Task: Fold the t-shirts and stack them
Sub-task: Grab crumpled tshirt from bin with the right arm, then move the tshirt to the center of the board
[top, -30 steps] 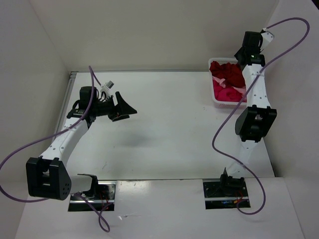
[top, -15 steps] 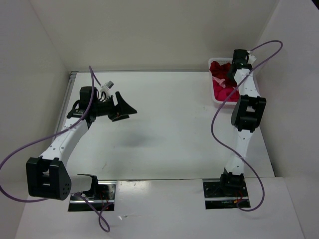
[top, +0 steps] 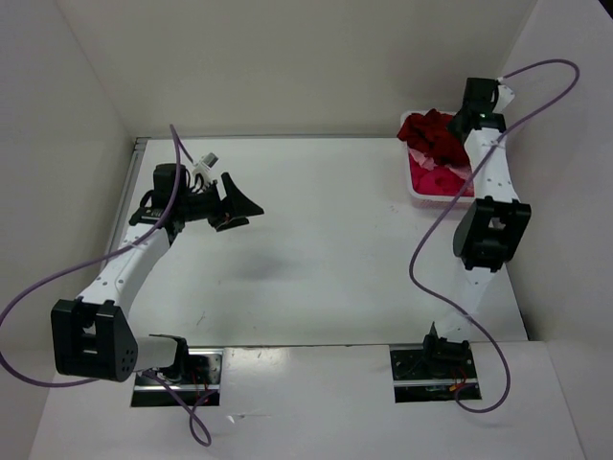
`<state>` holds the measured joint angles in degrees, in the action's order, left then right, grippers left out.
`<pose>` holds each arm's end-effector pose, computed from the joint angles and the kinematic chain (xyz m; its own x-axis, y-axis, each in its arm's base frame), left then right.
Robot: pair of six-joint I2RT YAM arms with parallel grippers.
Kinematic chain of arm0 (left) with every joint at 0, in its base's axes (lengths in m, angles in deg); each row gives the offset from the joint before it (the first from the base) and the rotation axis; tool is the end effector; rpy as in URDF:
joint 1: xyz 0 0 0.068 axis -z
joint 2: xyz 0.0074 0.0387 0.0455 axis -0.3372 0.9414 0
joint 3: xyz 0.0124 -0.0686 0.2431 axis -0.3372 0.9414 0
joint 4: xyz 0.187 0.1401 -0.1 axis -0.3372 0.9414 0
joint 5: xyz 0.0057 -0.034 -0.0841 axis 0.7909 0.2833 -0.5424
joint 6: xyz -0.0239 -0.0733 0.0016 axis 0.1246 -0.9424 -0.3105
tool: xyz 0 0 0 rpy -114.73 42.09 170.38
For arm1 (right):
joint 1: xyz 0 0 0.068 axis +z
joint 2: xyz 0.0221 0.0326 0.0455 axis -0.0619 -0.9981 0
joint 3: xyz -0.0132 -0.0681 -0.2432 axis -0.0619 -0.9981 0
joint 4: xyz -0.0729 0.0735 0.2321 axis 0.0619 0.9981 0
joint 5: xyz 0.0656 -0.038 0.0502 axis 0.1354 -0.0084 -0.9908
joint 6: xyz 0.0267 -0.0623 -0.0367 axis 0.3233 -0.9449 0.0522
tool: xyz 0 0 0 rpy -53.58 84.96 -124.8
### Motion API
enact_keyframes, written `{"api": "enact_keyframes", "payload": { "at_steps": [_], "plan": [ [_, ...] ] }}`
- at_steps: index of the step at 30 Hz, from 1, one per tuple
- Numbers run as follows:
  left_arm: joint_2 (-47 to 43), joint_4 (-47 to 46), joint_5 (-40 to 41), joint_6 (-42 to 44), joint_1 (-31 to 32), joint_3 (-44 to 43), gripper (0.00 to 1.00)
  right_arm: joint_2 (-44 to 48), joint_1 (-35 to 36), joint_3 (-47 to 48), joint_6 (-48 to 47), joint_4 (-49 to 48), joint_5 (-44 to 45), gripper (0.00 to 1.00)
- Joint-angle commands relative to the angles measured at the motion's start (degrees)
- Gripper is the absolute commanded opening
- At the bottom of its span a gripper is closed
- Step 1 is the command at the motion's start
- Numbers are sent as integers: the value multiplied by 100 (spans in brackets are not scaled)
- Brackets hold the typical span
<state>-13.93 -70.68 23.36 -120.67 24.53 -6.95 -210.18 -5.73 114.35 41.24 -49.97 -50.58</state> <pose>0.2926 -0.0711 0.2703 -0.8243 -0.3968 -0.4037 0.1589 0.5223 -0.8378 0.4870 -0.0986 0.2883 -0.3378 0.5399 -0.7710 0.6322 0.7370 0.2391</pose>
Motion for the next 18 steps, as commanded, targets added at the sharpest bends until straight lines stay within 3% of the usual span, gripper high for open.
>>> {"api": "enact_keyframes", "payload": {
  "at_steps": [1,4,9,10,15,18],
  "plan": [
    [90,-321,-67,-133,28,-472,86,2023,-39,-310,219,-719,-360,0],
    [213,-391,-67,-273,28,-648,86,2745,-39,-189,271,-773,-755,0],
    [380,-637,82,-511,28,-965,86,3414,171,602,649,-1044,-2529,0],
    [381,-638,144,-572,28,-1034,86,3536,259,830,920,-1263,-3263,0],
    [495,-760,390,-774,-130,-1149,86,3310,637,1586,2358,-2423,-5374,0],
    [495,-761,522,-897,-358,-1149,86,2880,1505,2508,2627,-2768,-5626,0]
  ]
}}
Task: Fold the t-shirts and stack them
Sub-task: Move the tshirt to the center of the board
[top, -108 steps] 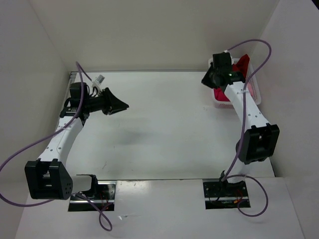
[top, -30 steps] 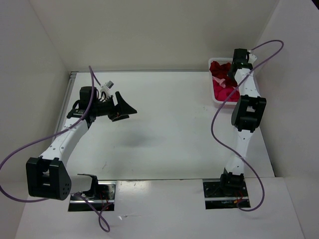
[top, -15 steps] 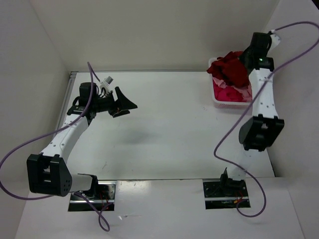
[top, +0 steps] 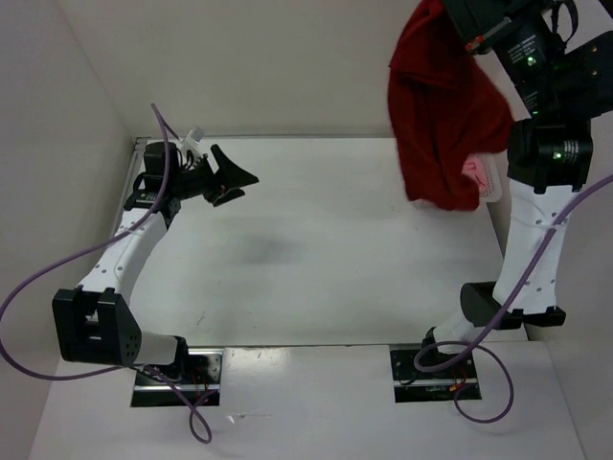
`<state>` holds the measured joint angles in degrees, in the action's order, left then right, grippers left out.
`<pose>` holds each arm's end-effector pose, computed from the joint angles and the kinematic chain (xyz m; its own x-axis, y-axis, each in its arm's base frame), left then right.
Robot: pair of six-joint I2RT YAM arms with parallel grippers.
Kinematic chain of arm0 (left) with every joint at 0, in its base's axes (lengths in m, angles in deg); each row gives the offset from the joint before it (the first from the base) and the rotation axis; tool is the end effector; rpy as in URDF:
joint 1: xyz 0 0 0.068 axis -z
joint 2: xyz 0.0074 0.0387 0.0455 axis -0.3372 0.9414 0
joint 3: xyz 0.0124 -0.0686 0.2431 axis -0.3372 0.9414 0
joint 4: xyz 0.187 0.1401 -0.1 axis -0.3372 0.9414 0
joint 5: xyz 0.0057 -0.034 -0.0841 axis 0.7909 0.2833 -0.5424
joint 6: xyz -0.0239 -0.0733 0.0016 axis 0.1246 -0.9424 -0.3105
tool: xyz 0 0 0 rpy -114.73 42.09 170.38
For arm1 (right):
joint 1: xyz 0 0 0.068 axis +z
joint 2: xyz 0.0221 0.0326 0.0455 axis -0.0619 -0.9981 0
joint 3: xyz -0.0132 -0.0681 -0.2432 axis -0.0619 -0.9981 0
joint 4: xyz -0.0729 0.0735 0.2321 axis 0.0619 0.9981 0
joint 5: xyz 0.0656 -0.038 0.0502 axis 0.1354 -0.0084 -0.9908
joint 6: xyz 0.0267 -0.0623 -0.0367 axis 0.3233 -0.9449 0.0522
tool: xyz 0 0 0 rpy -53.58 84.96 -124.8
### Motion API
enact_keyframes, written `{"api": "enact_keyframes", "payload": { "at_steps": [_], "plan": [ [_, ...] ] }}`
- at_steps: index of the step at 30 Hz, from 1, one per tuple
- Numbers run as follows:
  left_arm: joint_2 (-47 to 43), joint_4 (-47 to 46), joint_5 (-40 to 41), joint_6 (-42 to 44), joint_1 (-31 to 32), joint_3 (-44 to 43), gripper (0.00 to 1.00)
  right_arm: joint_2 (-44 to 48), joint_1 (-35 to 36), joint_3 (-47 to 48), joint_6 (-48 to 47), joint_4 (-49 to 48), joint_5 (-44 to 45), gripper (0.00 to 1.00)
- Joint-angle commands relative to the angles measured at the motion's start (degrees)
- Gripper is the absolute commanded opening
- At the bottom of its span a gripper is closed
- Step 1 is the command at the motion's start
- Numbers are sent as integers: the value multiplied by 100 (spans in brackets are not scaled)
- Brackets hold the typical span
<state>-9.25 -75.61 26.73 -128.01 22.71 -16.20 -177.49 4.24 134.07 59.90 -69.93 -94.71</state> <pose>0.3257 -0.0606 0.3115 -0.7355 -0.5214 -0.4326 0.1577 0.4893 -0.8577 0.2306 0.0330 0.6532 0.0797 0.6677 -0.7401 -0.6807 0.5789 0.4490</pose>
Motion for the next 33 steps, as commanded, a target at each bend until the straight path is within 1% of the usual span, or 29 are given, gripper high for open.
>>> {"api": "enact_keyframes", "payload": {
  "at_steps": [1,4,7,8,9,10,11,12,13,14,15,16,17,18,20,21,22,23,25,26,28,29,31,32,33],
  "plan": [
    [27,-267,186,-163,-299,-225,86,-531,911,852,839,-929,-1274,0],
    [-157,-206,238,-163,-607,-225,86,-742,1468,1093,901,-1071,-1327,0],
    [-158,-39,238,-111,-774,-285,86,-795,1540,856,954,-1142,-1459,0],
    [-210,-38,238,-110,-775,-286,86,-796,1540,699,737,-1089,-1459,0],
    [-210,14,238,-110,-853,-286,86,-796,1540,619,543,-932,-1381,0],
    [-210,15,238,-110,-854,-286,86,-796,1540,531,332,-443,-1293,0],
    [-210,15,291,-110,-924,-286,86,-796,1540,356,139,-299,-1292,0],
    [-271,93,352,-49,-925,-286,86,-656,1487,-429,-185,-298,-1292,0],
    [-272,94,422,-49,-985,-286,86,-481,1426,-1046,-293,-359,-1231,0],
    [-272,250,493,12,-1082,-225,86,-79,1356,-1696,-372,-638,-1144,0],
    [-333,313,650,82,-1135,-225,86,108,1251,-2990,-425,-797,-977,0],
    [-333,313,747,83,-1135,-225,86,266,1136,-3603,-426,-947,-889,0],
    [-333,392,844,161,-1214,-225,86,451,883,-4645,-426,-1131,-888,0],
    [-333,462,1028,249,-1215,-225,86,452,785,-5099,-504,-1228,-940,0],
    [-281,463,1091,320,-1215,-146,86,383,784,-6100,-723,-1081,-626,0],
    [-281,463,1152,320,-1215,-50,86,313,784,-6306,-899,-906,-468,0],
    [-281,463,1213,381,-1215,12,86,312,836,-6490,-1179,-730,-22,6],
    [-281,463,1266,486,-1215,187,86,312,836,-6927,-1182,-546,208,8],
    [-341,611,1398,645,-1215,390,86,530,836,-7325,-1234,-474,560,16],
    [-429,691,1607,741,-1215,512,86,671,836,-7666,-1234,-474,649,27],
    [-500,927,1785,883,-1215,915,86,1049,836,-7898,-1348,-264,912,36],
    [-561,1007,1890,953,-1215,1057,83,1128,836,-8055,-1349,-167,992,41],
    [-614,1130,1891,953,-1215,1338,79,1182,836,-8188,-1410,88,1159,45],
    [-702,1183,1891,884,-1136,1636,76,1182,836,-8302,-1410,185,1404,45],
    [-755,1184,1969,718,-944,1761,66,1182,836,-8364,-1410,238,1519,45]
  ]
}}
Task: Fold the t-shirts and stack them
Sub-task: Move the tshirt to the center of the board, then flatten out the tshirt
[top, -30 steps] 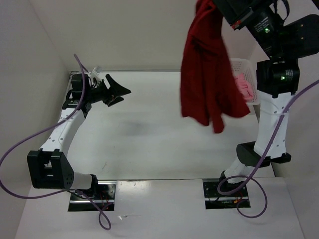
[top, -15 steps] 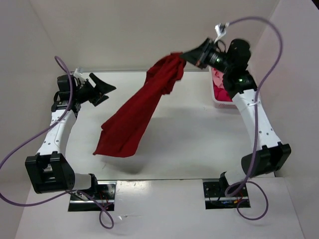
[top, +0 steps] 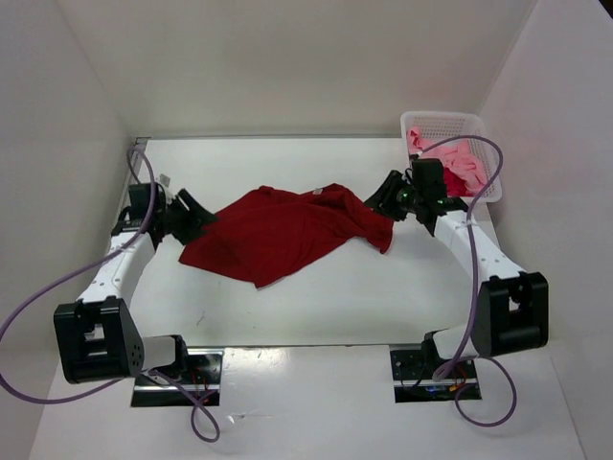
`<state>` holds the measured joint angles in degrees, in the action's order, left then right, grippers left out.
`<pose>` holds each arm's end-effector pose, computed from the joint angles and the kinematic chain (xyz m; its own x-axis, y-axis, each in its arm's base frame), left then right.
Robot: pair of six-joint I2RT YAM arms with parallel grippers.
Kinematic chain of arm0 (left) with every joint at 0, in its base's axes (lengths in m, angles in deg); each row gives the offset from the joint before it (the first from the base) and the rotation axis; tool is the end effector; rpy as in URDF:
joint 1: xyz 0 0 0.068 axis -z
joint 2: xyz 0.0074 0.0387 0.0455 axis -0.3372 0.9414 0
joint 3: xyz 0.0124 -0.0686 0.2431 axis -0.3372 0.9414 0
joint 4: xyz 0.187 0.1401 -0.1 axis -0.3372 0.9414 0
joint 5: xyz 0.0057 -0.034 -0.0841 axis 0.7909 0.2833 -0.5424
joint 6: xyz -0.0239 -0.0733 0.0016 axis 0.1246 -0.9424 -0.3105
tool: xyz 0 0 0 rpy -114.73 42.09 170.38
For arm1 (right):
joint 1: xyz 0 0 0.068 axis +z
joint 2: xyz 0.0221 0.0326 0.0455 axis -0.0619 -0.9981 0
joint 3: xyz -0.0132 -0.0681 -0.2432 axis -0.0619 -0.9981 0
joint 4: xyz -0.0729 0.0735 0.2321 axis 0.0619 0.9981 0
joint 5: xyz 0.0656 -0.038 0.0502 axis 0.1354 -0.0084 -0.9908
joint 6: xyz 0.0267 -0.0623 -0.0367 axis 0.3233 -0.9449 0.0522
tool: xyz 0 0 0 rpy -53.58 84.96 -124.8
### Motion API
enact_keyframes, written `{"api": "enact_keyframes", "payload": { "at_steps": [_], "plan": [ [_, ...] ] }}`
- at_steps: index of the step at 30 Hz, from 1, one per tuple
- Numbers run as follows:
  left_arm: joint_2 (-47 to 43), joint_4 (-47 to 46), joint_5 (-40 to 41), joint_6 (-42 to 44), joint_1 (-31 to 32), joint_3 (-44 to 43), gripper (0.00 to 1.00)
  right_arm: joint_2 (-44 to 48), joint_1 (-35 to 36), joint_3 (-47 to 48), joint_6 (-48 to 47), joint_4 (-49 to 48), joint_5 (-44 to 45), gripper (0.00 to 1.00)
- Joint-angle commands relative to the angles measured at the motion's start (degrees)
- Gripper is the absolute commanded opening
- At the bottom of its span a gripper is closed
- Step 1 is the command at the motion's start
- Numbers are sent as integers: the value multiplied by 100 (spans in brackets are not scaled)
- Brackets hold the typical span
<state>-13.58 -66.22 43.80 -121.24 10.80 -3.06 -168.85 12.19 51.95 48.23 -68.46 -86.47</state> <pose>0.2974 0.0192 0.2293 -0.5896 -0.7040 -0.3959 -0.2922 0.6429 -0.7081 0.3200 0.0704 0.2292 -0.7475 0.4612 -0.4781 0.0778 0.7755 0.6265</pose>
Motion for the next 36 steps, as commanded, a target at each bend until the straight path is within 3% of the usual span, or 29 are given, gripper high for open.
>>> {"api": "enact_keyframes", "payload": {
  "at_steps": [1,4,6,7,8,11,19,26,32,36],
  "plan": [
    [-436,244,263,-75,423,570,61,319,41,-301,-191,92,792,45],
    [-507,191,578,-496,1187,940,50,319,41,-442,-111,92,934,30],
    [-507,130,798,-1084,2039,1124,45,319,41,-443,-58,39,986,10],
    [-559,42,851,-1295,2260,1238,44,266,41,-443,-58,91,1039,6],
    [-621,-45,852,-1689,2575,1500,44,266,41,-390,-58,144,1039,4],
    [-700,-353,852,-2227,2850,1923,57,266,41,-390,-111,145,1101,4],
    [20,-768,1167,-2396,3255,1837,61,266,41,-548,-164,145,855,34],
    [-77,-697,1511,-2510,3255,2030,56,319,41,-662,-103,276,1231,44],
    [292,-925,1713,-2449,3255,1934,41,257,41,-610,-50,338,1294,46],
    [425,-996,1660,-2396,3255,1934,21,257,41,-548,3,338,1294,47]
  ]
}}
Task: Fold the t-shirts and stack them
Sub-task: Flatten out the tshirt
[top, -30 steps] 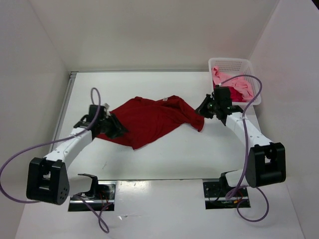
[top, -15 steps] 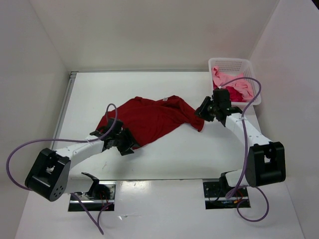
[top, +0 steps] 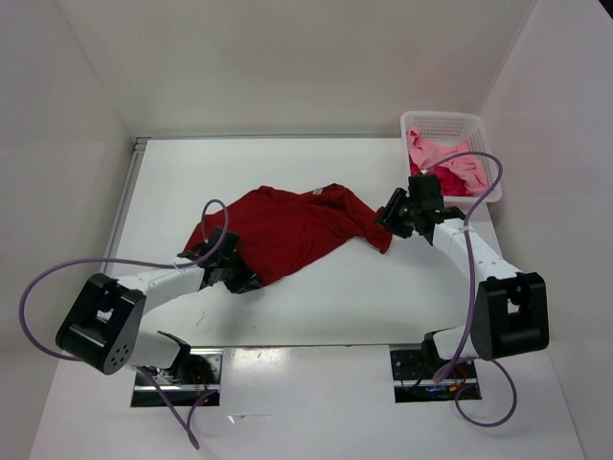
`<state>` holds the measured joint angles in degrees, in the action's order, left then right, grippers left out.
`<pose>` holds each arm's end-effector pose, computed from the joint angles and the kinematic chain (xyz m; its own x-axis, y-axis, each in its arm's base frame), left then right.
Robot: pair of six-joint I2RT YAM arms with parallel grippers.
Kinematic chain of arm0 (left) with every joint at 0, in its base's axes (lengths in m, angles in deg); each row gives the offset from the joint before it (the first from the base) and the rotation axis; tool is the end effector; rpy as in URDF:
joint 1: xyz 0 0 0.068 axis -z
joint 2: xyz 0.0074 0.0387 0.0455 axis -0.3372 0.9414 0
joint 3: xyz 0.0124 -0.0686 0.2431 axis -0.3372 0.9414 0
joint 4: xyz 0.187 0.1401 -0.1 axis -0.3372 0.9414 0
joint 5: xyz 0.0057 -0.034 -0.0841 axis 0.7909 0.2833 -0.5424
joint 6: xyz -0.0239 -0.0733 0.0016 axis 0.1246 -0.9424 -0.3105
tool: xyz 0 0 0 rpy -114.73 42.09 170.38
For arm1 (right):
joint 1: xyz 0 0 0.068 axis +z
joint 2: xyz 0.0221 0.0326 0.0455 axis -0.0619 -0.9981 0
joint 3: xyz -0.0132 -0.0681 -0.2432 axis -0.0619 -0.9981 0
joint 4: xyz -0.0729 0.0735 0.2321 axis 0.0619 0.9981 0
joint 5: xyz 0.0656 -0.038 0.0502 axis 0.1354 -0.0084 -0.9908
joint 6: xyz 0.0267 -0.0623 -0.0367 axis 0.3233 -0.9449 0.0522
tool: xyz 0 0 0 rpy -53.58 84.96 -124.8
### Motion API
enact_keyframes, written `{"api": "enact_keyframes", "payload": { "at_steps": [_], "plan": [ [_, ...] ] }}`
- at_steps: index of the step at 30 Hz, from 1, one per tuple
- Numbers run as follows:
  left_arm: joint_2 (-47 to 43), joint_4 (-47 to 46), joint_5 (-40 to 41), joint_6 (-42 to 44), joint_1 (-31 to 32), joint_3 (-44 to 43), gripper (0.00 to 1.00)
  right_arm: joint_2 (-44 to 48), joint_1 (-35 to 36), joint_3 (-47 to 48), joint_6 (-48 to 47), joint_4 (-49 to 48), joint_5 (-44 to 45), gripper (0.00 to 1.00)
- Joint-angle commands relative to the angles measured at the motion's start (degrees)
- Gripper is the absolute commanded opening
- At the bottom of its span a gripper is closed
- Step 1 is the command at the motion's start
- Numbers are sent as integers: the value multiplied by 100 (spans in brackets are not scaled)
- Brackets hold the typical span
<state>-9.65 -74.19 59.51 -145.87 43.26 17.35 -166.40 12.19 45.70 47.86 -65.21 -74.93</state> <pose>0.2277 -0.1101 0.1067 -0.7400 -0.6641 -0.1067 -0.5081 0.6559 -0.5583 0.2994 0.0543 0.1972 -0.7280 0.4872 -0.4824 0.2461 0.8424 0.4793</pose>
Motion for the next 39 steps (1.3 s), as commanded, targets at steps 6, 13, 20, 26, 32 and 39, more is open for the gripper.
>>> {"api": "enact_keyframes", "payload": {
  "at_steps": [6,13,20,26,32,39],
  "plan": [
    [-556,56,247,119,9,-318,0,-93,41,130,-12,12,140,49],
    [-1637,872,-77,286,-543,-635,0,-347,41,314,-188,214,437,59],
    [-2737,1674,-841,717,-1774,-864,0,-638,-12,499,-303,346,1044,68],
    [-2589,1745,-712,1103,-2091,-1223,0,-1270,-12,613,-215,346,555,68],
    [-2158,1192,-948,1262,-2354,-1057,0,-1272,339,560,5,214,394,66],
    [-1710,998,-1071,1605,-2574,-1487,0,-552,682,420,5,653,1116,65]
  ]
}}
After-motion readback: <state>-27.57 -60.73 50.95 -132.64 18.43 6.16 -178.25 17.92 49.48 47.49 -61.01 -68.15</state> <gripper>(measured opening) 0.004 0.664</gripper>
